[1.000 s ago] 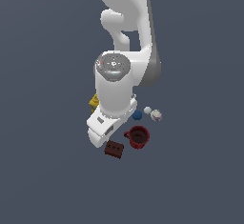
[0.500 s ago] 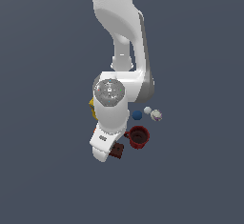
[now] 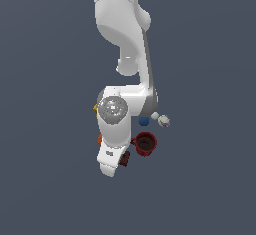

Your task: Pick up a designated object from a clutter of objects.

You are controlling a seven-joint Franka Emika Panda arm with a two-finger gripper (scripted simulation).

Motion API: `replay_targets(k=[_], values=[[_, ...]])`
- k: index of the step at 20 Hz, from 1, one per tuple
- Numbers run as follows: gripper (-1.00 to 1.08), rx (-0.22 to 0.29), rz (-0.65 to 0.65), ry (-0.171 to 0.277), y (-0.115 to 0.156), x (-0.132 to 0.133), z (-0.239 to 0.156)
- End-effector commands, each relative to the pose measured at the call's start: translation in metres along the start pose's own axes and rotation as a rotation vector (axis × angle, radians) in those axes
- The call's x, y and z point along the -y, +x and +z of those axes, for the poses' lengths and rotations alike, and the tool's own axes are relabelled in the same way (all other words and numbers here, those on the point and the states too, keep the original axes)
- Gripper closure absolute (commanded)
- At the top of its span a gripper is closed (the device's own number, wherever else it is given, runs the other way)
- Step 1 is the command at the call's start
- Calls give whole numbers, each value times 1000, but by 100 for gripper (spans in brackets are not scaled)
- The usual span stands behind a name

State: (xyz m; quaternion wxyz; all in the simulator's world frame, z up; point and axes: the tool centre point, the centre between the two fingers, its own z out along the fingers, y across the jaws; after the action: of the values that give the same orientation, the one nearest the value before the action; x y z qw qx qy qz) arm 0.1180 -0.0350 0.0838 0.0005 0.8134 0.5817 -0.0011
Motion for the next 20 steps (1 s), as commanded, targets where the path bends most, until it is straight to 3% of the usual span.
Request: replay_targets(k=[1,10,20], values=[[-92,-2,-20,-1,0,-1,4],[-92,-2,-26,0,0,-1,12],[-92,-2,-29,0,0,-1,55]])
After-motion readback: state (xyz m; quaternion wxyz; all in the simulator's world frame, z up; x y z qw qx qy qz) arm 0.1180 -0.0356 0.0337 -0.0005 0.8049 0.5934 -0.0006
